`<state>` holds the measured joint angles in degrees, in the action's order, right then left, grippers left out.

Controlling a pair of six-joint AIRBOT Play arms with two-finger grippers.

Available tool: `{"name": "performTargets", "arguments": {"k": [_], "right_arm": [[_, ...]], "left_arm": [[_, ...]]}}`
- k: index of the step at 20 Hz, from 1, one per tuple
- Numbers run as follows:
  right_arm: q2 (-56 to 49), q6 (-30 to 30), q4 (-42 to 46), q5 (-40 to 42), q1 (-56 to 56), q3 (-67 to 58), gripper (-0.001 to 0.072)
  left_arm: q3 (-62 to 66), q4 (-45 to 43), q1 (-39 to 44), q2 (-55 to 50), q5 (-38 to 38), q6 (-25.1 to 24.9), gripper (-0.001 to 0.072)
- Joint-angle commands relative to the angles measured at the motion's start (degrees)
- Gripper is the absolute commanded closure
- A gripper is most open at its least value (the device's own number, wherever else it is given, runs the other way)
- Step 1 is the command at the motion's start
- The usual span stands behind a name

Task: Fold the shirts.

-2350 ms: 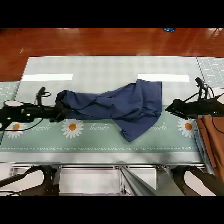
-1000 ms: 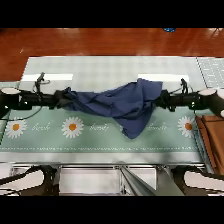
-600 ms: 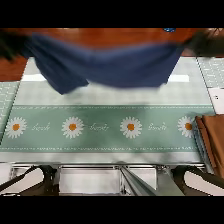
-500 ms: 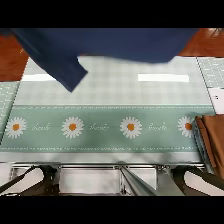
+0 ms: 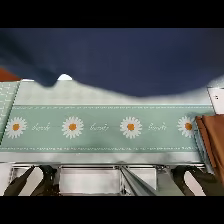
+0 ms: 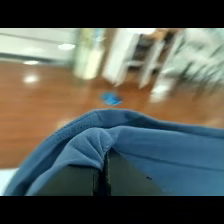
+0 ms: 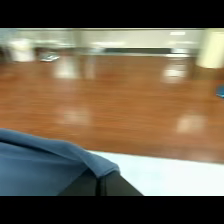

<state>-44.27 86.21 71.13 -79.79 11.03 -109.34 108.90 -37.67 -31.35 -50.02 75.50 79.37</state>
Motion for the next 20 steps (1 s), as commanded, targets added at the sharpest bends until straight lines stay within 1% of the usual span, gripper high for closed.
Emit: {"name": "performTargets", "arguments": {"k": [1, 3, 5, 7, 9, 10, 12, 14, 16, 18, 20], "right_arm": [[10.2, 0.2, 7.6, -4.3, 0.0, 10.1, 0.0690], [14.1, 0.4, 7.5, -4.9, 0.0, 18.6, 0.0690], [16.4, 1.6, 7.4, -5.1, 0.0, 27.0, 0.0690], [16.7, 1.9, 5.7, -5.0, 0.0, 34.5, 0.0690], [15.6, 1.4, 1.4, -3.3, 0.0, 41.6, 0.0690], [14.3, 0.5, -0.9, -1.9, 0.0, 45.0, 0.0690], [10.4, -1.3, -3.5, 1.7, 0.0, 50.2, 0.0690], [4.3, -2.6, -3.5, 5.5, 0.0, 52.2, 0.0690], [-4.1, -3.9, -4.8, 10.1, 0.0, 52.2, 0.0690], [-12.8, -5.1, -6.8, 15.3, 0.0, 51.6, 0.0690], [-22.4, -5.3, -8.0, 17.7, 0.0, 48.5, 0.0690]], "left_arm": [[0.7, -28.5, 12.0, 6.8, 4.8, 4.6, 0.0686], [-2.0, -42.6, 22.5, 9.5, 9.6, 6.7, 0.0687], [-8.2, -55.2, 30.8, 12.1, 15.8, 10.2, 0.0687], [-16.8, -61.2, 33.5, 13.5, 21.5, 11.6, 0.0687], [-27.6, -61.5, 33.1, 13.8, 21.3, 12.2, 0.0687], [-34.1, -61.6, 33.0, 13.2, 17.9, 13.5, 0.0687], [-45.7, -60.7, 33.0, 10.6, 7.1, 18.2, 0.0686], [-53.2, -56.3, 33.0, 4.5, -3.0, 22.1, 0.0686], [-55.2, -51.1, 33.0, -4.7, -11.3, 22.3, 0.0686], [-52.7, -48.5, 33.0, -14.8, -17.7, 22.3, 0.0686], [-46.4, -45.9, 32.3, -25.0, -19.1, 22.3, 0.0686]]}}
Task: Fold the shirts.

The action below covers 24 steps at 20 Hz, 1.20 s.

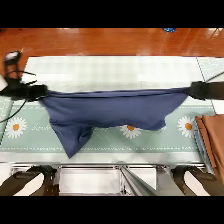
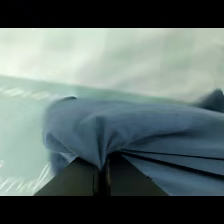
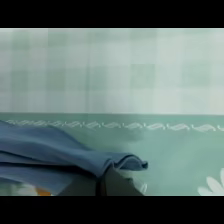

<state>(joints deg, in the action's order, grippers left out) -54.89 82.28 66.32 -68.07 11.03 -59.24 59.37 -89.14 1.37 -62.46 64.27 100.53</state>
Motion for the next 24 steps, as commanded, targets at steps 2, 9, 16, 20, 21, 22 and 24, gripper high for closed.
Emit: {"name": "performTargets", "arguments": {"k": [2, 9, 16, 20, 21, 22, 24], "right_arm": [[-21.0, -1.3, -4.0, 7.0, 0.0, -6.4, 0.0690], [-38.2, 3.0, -6.8, 5.9, 0.8, -23.9, 0.0304], [-28.9, 2.1, 2.5, -10.0, 15.6, -22.2, 0.0305], [-16.0, -5.0, -5.7, 0.3, 18.6, 7.2, 0.0306], [-13.1, -7.1, -8.7, 2.0, 18.6, 12.8, 0.0305], [-10.8, -8.6, -11.2, 2.5, 18.6, 16.5, 0.0306], [-6.9, -11.1, -15.2, 1.9, 18.6, 20.9, 0.0306]], "left_arm": [[10.5, 9.0, -0.8, -21.4, -6.5, 1.1, 0.0686], [30.0, 11.5, -2.1, -34.7, 5.9, -5.6, 0.0201], [25.8, 8.2, -20.0, -25.0, 21.3, -8.4, 0.0201], [1.1, 23.3, -31.6, -16.0, 15.7, -14.1, 0.0201], [-3.0, 28.4, -34.1, -15.3, 14.7, -16.9, 0.0201], [-6.1, 32.3, -36.1, -15.1, 14.5, -19.5, 0.0201], [-10.4, 33.7, -38.3, -15.3, 14.4, -21.0, 0.0201]]}}
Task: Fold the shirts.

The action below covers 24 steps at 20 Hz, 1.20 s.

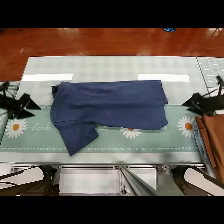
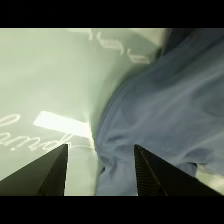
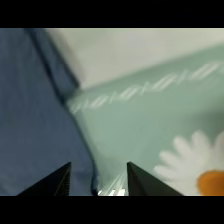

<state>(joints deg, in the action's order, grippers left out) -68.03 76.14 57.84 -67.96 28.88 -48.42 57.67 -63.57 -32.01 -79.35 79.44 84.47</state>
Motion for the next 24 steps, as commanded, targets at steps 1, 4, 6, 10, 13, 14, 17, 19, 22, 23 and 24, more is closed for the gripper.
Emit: {"name": "performTargets", "arguments": {"k": [1, 4, 6, 10, 13, 14, 17, 19, 22, 23, 24], "right_arm": [[7.8, -5.6, -7.8, 1.0, 0.8, 11.0, 0.0306], [10.5, -5.6, -8.7, -0.1, 0.7, 11.3, 0.0306], [11.0, -5.5, -9.7, -0.7, 0.7, 11.3, 0.0305], [11.0, -5.5, -12.2, -2.4, 0.7, 11.3, 0.0306], [11.0, -5.5, -12.6, -2.3, 0.7, 11.3, 0.0306], [11.0, -5.5, -12.6, -2.1, 0.7, 11.3, 0.0305], [11.0, -5.1, -12.4, -1.0, 1.2, 11.2, 0.0306], [11.0, -4.9, -10.5, -1.1, 2.7, 11.2, 0.0305], [11.0, -2.6, -3.3, -3.8, 2.8, 12.1, 0.0306], [11.0, -0.9, -1.7, -3.8, 2.8, 13.2, 0.0306], [11.0, 0.0, -1.6, -3.4, 2.8, 14.9, 0.0306]], "left_arm": [[-10.2, 7.9, -5.2, 1.4, -1.2, -6.2, 0.0201], [-13.8, 8.8, -3.9, 1.3, -5.0, -7.5, 0.0201], [-15.5, 12.0, -2.4, 1.2, -6.7, -10.4, 0.0201], [-16.2, 12.4, 0.9, 0.6, -10.3, -10.3, 0.0201], [-16.3, 12.3, 3.5, -1.0, -11.6, -10.2, 0.0201], [-16.3, 12.4, 4.6, -1.6, -11.7, -10.0, 0.0201], [-16.2, 12.4, 8.3, -2.7, -11.7, -10.0, 0.0372], [-15.5, 12.4, 9.8, -2.6, -11.7, -10.8, 0.0686], [-14.1, 12.4, 10.2, -2.3, -11.3, -10.8, 0.0686], [-13.8, 12.4, 10.2, -2.3, -11.2, -10.8, 0.0686], [-13.8, 12.4, 10.2, -2.3, -11.2, -10.8, 0.0686]]}}
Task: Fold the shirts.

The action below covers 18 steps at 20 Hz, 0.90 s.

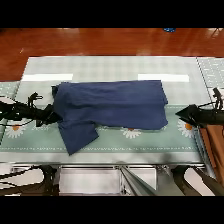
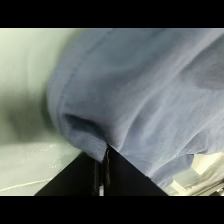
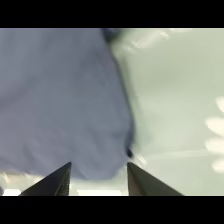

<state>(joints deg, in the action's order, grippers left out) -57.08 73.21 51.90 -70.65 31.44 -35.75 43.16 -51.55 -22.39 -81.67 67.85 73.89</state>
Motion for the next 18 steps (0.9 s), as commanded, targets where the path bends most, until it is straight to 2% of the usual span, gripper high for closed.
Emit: {"name": "performTargets", "arguments": {"k": [1, 5, 8, 14, 15, 17, 18], "right_arm": [[-0.1, 2.9, 3.9, -0.5, 0.2, 3.8, 0.0306], [-3.1, 2.3, 1.7, 0.8, 0.2, 7.4, 0.0306], [-7.2, -0.3, -5.1, 2.9, -1.2, 7.4, 0.0306], [-16.1, 3.5, -8.5, 15.3, -17.7, 4.2, 0.0319], [-17.6, 4.2, -8.5, 15.7, -19.3, 2.6, 0.0404], [-19.2, 3.3, -8.6, 14.3, -22.0, -1.5, 0.0677], [-19.1, 2.4, -8.6, 12.2, -22.8, -4.4, 0.0689]], "left_arm": [[0.6, 0.4, 0.6, 0.0, 0.3, -0.2, 0.0686], [0.6, 0.4, 0.6, 0.0, 0.3, -0.2, 0.0686], [0.6, 0.4, 0.6, 0.0, 0.3, -0.2, 0.0686], [0.7, 0.3, 0.6, 0.0, 0.0, -1.0, 0.0686], [0.8, 0.3, 0.6, 0.0, 0.0, -1.2, 0.0686], [1.5, 0.5, 0.6, 0.0, 0.4, -1.2, 0.0686], [2.6, 0.8, 0.6, 0.3, 1.3, -1.2, 0.0686]]}}
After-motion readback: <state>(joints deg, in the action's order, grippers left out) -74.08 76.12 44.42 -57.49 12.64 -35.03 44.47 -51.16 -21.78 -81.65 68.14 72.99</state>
